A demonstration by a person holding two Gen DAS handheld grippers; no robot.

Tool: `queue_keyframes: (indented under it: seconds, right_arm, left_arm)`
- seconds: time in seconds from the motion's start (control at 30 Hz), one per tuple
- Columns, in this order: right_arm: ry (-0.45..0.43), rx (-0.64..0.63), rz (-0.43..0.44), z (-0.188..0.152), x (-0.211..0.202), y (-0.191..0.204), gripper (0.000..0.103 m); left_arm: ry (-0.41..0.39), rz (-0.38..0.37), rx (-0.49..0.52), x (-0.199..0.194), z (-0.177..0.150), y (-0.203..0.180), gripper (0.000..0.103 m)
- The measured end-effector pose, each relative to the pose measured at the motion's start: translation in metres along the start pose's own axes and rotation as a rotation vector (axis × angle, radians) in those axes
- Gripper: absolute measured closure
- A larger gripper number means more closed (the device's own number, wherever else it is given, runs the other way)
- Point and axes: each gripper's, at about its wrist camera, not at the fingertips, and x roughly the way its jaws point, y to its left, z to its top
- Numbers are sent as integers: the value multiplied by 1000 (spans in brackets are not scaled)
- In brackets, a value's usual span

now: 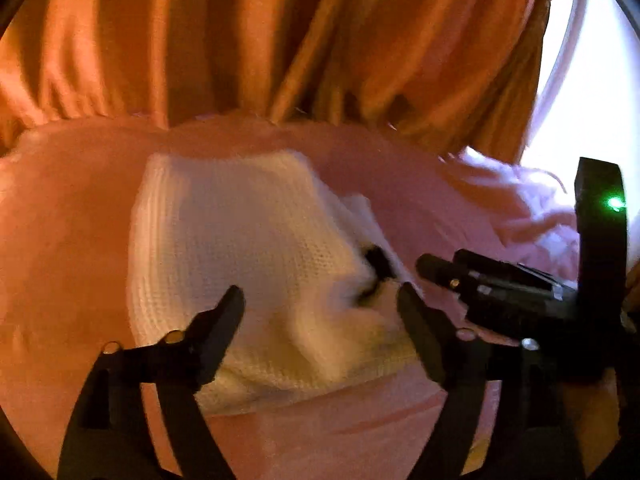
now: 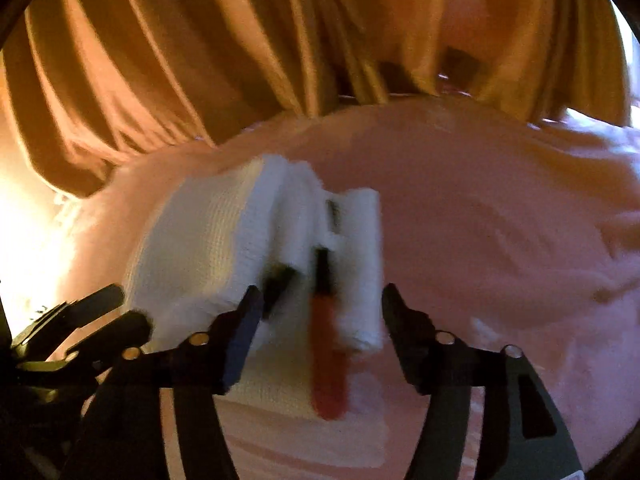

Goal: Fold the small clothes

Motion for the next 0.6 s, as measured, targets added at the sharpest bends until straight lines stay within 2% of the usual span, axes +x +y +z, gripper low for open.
queue_keyframes:
  seconds: [0.07, 0.1, 0.17, 0.27, 0.3, 0.33, 0.37, 0.4, 0.5, 0.57, 0.6]
  right_arm:
    - [18, -20, 26, 7, 12, 16, 29]
    - [31, -36, 20, 9, 19, 23, 28]
    - [81, -62, 3, 13, 44, 35, 28]
    - [159, -53, 14, 8, 79, 49, 30]
    - [172, -50, 38, 6, 85, 52, 52]
    - [177, -47, 61, 5, 88, 55, 65]
    - [166, -51, 64, 6, 87, 59, 72]
    - [143, -65, 60, 8, 81, 64, 77]
    - [31, -68, 81, 22, 40, 70, 78]
    - [-1, -40, 95, 25, 24, 62, 78]
    - [-2, -39, 73, 23, 22, 57, 78]
  left_arm:
    - [-11, 81, 13, -11, 1, 17, 23]
    - [-6, 146, 22, -15, 1, 29, 22]
    - [2, 230, 15, -19, -2, 49, 22]
    - [24, 286, -16, -21, -5, 74, 22]
    - [34, 299, -16, -20, -7, 80, 22]
    - [38, 310, -14, -20, -9, 83, 22]
    - [43, 326, -11, -20, -10, 86, 22]
    - [50, 332, -5, -19, -11, 88, 22]
    - [67, 340, 0, -16, -13, 88, 22]
    - [80, 337, -1, -14, -14, 87, 22]
    - [84, 331, -1, -15, -17, 85, 22]
